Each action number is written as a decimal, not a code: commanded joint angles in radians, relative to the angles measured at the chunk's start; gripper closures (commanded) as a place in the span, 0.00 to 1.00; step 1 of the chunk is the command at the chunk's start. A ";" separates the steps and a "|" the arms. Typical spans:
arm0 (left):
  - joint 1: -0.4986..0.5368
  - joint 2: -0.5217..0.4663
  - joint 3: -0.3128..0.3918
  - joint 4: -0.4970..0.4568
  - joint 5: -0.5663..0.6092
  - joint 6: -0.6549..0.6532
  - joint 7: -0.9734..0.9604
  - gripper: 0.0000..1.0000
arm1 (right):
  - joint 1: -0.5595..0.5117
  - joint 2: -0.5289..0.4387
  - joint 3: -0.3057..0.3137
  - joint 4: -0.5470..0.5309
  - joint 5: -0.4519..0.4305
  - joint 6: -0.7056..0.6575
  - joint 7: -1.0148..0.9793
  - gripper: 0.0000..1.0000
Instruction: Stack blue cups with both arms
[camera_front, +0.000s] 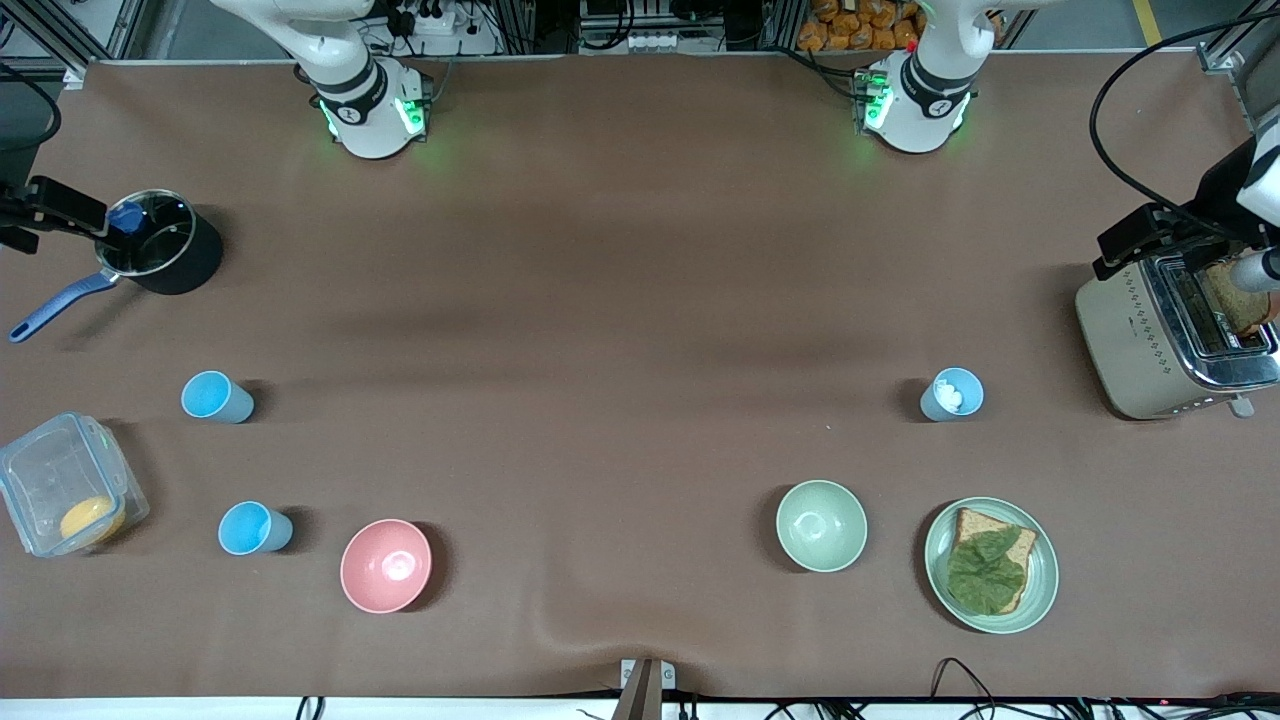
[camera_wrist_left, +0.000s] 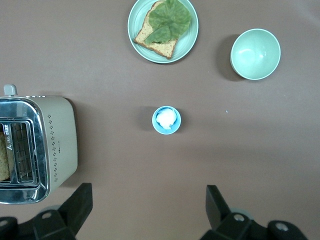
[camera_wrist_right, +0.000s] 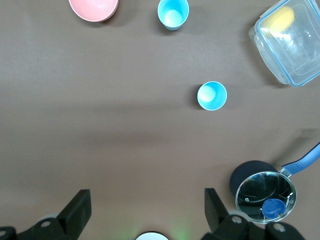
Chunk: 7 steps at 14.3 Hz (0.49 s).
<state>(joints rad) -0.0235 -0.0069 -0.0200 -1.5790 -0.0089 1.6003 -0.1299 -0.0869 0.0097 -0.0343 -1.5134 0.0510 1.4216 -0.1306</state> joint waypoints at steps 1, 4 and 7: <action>-0.002 0.028 0.003 0.031 0.028 -0.026 0.036 0.00 | -0.002 -0.027 0.011 -0.028 -0.022 0.011 -0.007 0.00; 0.008 0.073 0.005 0.033 0.044 -0.023 0.061 0.00 | -0.001 -0.022 0.010 -0.028 -0.022 0.013 -0.007 0.00; 0.025 0.165 0.003 -0.004 0.021 0.096 0.102 0.00 | -0.001 -0.020 0.010 -0.030 -0.022 0.005 -0.006 0.00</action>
<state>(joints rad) -0.0111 0.0861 -0.0163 -1.5835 0.0231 1.6280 -0.0678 -0.0856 0.0097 -0.0299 -1.5161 0.0510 1.4228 -0.1306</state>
